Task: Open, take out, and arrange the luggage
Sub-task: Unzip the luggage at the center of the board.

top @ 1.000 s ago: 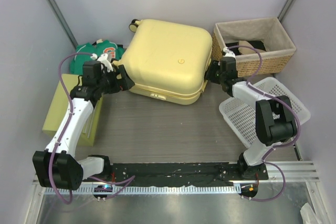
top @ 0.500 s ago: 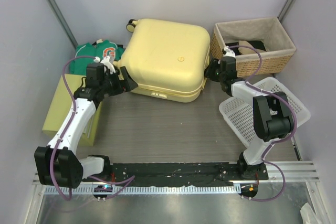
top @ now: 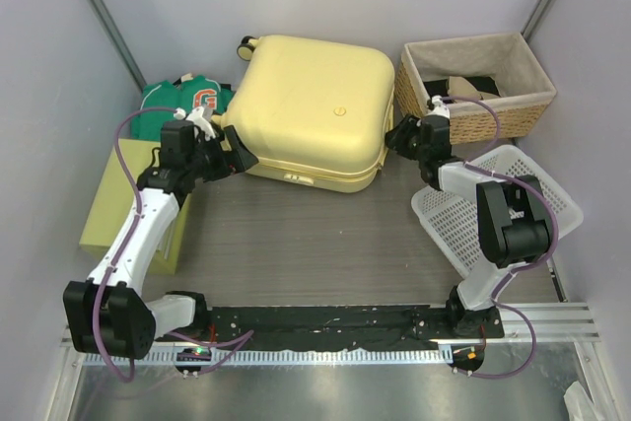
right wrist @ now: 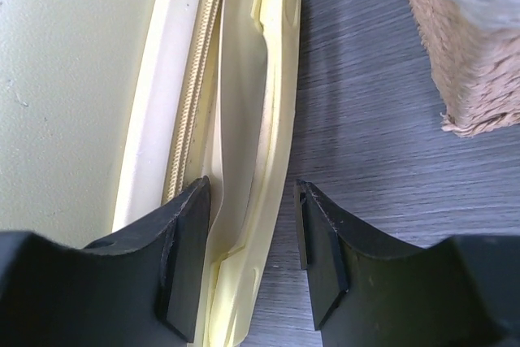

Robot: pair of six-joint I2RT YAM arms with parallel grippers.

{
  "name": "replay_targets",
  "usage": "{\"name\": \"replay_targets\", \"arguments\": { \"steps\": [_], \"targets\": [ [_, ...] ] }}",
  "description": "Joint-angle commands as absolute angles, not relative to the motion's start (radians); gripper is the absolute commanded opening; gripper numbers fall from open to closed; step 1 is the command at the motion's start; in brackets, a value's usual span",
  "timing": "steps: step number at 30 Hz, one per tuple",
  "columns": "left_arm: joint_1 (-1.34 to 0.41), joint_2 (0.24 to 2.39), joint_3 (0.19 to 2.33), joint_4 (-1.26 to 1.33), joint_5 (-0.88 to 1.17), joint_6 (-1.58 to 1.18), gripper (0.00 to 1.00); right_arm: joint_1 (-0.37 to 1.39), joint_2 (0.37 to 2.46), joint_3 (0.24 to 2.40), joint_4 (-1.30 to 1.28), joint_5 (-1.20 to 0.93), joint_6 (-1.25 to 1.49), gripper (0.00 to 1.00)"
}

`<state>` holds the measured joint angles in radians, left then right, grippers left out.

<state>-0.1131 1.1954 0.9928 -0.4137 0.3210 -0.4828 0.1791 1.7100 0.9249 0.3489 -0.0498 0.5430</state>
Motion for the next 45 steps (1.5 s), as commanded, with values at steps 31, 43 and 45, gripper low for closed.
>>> {"name": "replay_targets", "arguments": {
  "steps": [31,43,45],
  "targets": [
    [-0.117,1.149,0.992,-0.393,0.307,-0.454,0.92,0.115,1.603,0.764,0.474,-0.201,0.663,0.37],
    [-0.117,1.149,0.989,-0.391,0.314,-0.459,0.92,0.117,1.650,0.874,0.384,-0.161,0.586,0.42],
    [-0.117,1.149,0.989,-0.390,0.313,-0.460,0.92,0.117,1.672,0.885,0.388,-0.158,0.572,0.42]
  ]
}}
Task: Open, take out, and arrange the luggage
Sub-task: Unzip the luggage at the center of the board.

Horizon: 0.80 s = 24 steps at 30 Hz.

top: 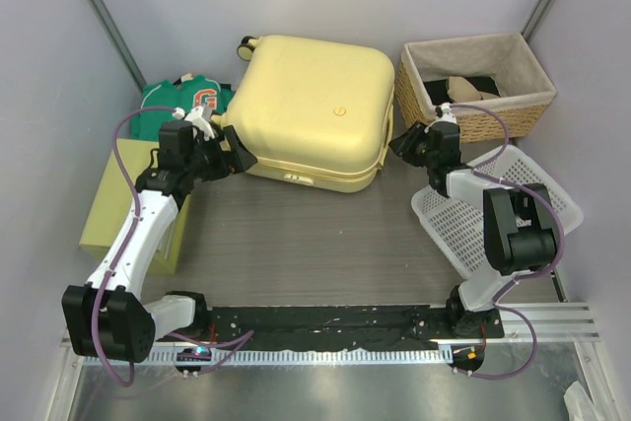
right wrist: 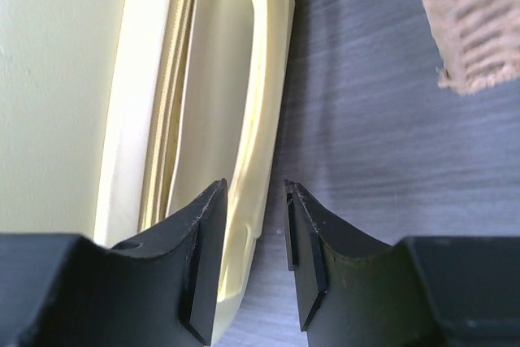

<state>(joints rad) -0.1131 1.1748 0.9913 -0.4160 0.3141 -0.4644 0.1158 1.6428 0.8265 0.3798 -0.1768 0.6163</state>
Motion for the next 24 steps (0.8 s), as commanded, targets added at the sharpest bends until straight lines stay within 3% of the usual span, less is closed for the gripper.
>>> {"name": "replay_targets", "arguments": {
  "steps": [1,24],
  "targets": [
    [-0.117,1.150,0.989,-0.390,0.314,-0.459,0.92,0.117,1.678,0.893,0.391,-0.152,0.572,0.42],
    [-0.117,1.180,0.983,-0.387,0.327,-0.471,0.92,0.169,1.821,1.055,0.273,-0.100,0.492,0.47]
  ]
}}
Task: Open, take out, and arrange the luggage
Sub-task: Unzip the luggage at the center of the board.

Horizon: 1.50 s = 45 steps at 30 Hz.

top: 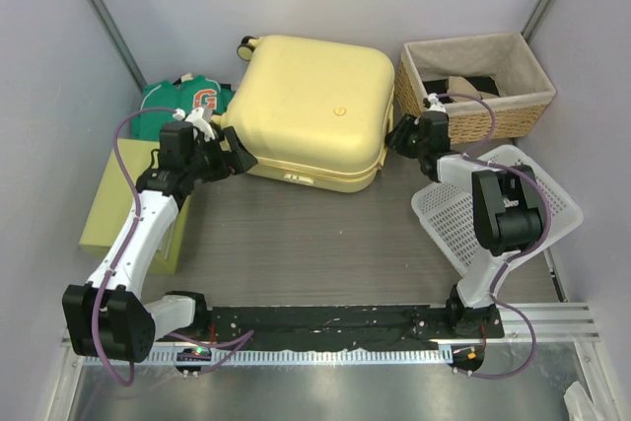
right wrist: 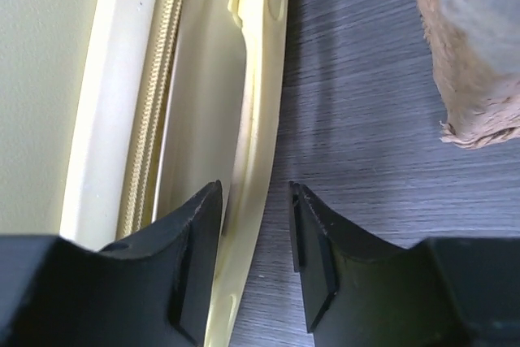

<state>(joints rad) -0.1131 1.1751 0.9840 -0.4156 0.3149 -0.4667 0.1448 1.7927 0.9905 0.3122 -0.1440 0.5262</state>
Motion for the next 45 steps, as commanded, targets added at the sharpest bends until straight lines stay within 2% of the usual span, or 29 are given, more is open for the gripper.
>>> {"name": "replay_targets", "arguments": {
  "steps": [1,7,10,13,14,16,24,32,45],
  "targets": [
    [-0.117,1.180,0.985,-0.388,0.327,-0.469,0.92,0.173,1.830,1.077,0.259,-0.089,0.489,0.47],
    [-0.117,1.184,0.982,-0.387,0.327,-0.471,0.92,0.187,1.858,1.082,0.233,-0.061,0.492,0.46],
    [-0.117,1.190,0.980,-0.384,0.334,-0.480,0.92,0.193,1.850,1.066,0.224,-0.057,0.486,0.35],
    [-0.126,1.195,0.966,-0.362,0.341,-0.502,0.91,0.195,1.826,1.033,0.212,-0.054,0.489,0.17],
    [-0.132,1.196,0.960,-0.357,0.339,-0.512,0.91,0.195,1.818,1.019,0.212,-0.054,0.489,0.09],
    [-0.155,1.198,0.947,-0.336,0.307,-0.531,0.91,0.195,1.801,0.977,0.221,-0.069,0.488,0.01],
    [-0.238,1.255,0.828,-0.151,0.213,-0.614,0.91,0.212,1.674,0.838,0.215,-0.092,0.471,0.01],
    [-0.245,1.497,0.925,-0.065,0.218,-0.618,0.88,0.261,1.560,0.750,0.184,-0.074,0.479,0.01],
    [-0.307,1.632,1.063,-0.035,0.203,-0.598,0.88,0.434,1.387,0.617,0.115,-0.028,0.518,0.01]
  ]
}}
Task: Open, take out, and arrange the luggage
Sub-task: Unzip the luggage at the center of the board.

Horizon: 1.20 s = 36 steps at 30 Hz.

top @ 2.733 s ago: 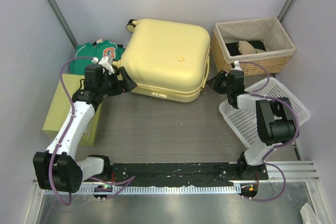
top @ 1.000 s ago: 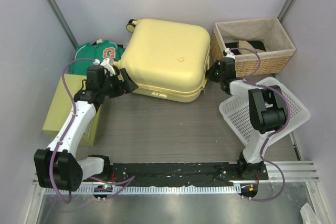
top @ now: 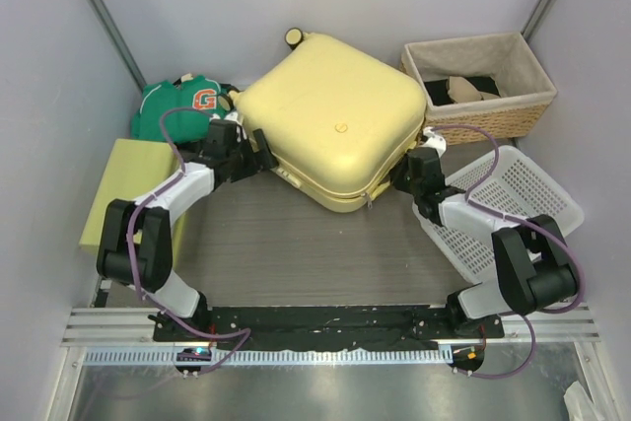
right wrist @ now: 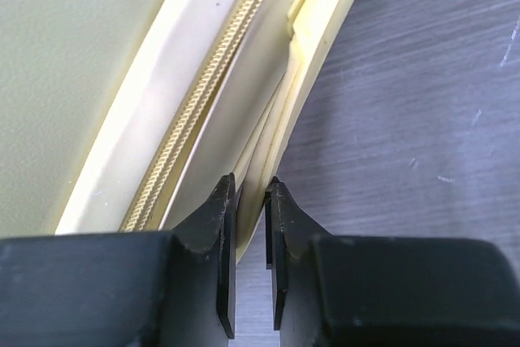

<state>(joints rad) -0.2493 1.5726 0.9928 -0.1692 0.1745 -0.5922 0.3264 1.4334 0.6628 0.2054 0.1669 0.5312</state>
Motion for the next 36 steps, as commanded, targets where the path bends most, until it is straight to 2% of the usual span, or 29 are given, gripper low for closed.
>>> {"name": "replay_targets", "arguments": {
  "steps": [1,9,14,22,31,36],
  "targets": [
    [-0.307,1.640,1.075,-0.034,0.198,-0.595,0.88,0.454,1.388,0.614,0.136,-0.040,0.526,0.01],
    [-0.301,1.732,1.278,-0.133,0.143,-0.535,0.92,0.589,1.462,0.656,0.210,-0.029,0.586,0.01],
    [-0.259,1.747,1.327,-0.160,0.123,-0.540,0.93,0.667,1.497,0.676,0.253,-0.025,0.617,0.01],
    [-0.227,1.661,1.290,-0.187,0.052,-0.520,0.94,0.770,1.560,0.713,0.324,-0.043,0.650,0.01],
    [-0.226,1.416,1.140,-0.284,-0.133,-0.465,0.99,0.847,1.600,0.758,0.371,-0.046,0.670,0.01],
    [-0.226,1.292,1.026,-0.293,-0.149,-0.477,1.00,0.865,1.608,0.776,0.380,-0.044,0.675,0.01]
  ]
}}
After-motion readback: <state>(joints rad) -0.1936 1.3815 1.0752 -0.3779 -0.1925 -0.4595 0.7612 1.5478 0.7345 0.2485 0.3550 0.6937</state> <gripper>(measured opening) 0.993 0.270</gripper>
